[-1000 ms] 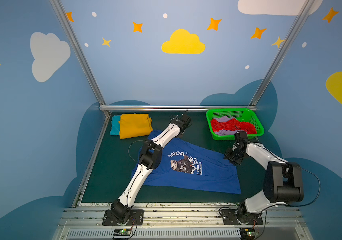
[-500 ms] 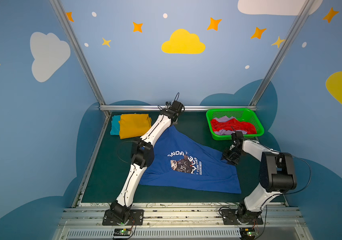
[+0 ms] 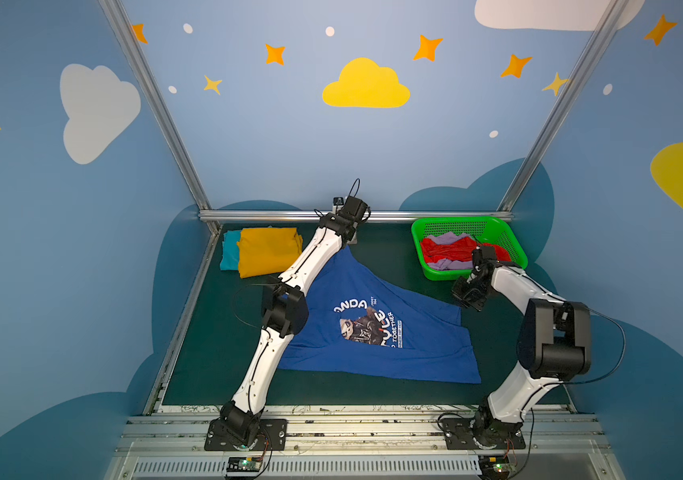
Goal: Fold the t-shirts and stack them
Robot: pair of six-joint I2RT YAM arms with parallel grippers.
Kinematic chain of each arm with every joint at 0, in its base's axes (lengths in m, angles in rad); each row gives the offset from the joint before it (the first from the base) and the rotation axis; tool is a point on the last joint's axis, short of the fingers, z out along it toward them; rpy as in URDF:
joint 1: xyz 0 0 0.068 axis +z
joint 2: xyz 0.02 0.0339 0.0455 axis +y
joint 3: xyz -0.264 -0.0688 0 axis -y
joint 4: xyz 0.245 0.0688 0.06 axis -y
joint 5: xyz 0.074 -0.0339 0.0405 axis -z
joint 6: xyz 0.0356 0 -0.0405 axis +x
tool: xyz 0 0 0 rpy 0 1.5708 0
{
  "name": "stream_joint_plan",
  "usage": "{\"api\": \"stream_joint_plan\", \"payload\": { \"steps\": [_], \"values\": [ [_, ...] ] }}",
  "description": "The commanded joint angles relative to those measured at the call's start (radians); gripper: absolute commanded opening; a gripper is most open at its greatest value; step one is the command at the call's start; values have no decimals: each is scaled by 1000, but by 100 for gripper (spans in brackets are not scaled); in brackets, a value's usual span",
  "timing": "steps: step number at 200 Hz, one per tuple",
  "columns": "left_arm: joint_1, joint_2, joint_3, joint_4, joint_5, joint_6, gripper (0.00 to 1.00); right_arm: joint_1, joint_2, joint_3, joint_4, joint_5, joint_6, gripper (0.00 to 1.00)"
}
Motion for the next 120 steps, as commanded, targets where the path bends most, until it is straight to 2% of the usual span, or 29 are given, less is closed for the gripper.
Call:
{"api": "stream_joint_plan", "payload": {
  "steps": [1,30,47,63,78,120],
  "values": [
    [4,2,23,-1,-15,13,4,-12,-30,47,-37,12,-12,0],
    [5,5,23,-11,-20,15,4,3,-39,50,-55,-3,-29,0],
    [5,8,23,-10,-19,12,4,38,-51,16,-73,27,-33,31],
    [5,12,23,-9,-14,9,4,45,-53,-37,-66,32,-13,39],
    [5,15,23,-12,-6,3,4,35,-43,-84,-33,11,-4,41],
    [6,26,23,-26,-3,-6,4,34,43,-96,12,-29,0,37]
  ]
}}
